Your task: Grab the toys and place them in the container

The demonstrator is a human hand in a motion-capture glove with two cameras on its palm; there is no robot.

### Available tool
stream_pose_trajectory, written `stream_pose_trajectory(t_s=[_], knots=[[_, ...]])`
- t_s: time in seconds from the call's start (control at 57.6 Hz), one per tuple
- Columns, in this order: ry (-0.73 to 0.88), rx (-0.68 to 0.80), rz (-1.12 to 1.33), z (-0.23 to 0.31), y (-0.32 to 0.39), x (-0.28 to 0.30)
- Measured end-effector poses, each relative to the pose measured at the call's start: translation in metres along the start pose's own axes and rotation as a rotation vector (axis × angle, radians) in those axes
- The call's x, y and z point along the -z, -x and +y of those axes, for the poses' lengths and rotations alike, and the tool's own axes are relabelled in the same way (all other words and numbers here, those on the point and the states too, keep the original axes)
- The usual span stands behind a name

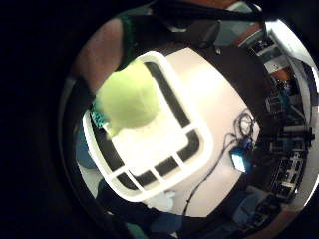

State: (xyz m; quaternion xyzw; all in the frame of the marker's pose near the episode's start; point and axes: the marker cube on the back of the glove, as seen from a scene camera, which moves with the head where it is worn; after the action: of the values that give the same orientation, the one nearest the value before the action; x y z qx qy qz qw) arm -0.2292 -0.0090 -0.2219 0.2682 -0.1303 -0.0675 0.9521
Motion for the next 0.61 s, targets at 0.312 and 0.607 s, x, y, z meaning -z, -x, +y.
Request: stream_pose_trajectory(t_s=[0.312, 0.607], knots=[[0.263, 0.136, 0.213, 0.19, -0.07, 0.005], [0.366, -0.043, 0.086, 0.258, -0.126, -0.095]])
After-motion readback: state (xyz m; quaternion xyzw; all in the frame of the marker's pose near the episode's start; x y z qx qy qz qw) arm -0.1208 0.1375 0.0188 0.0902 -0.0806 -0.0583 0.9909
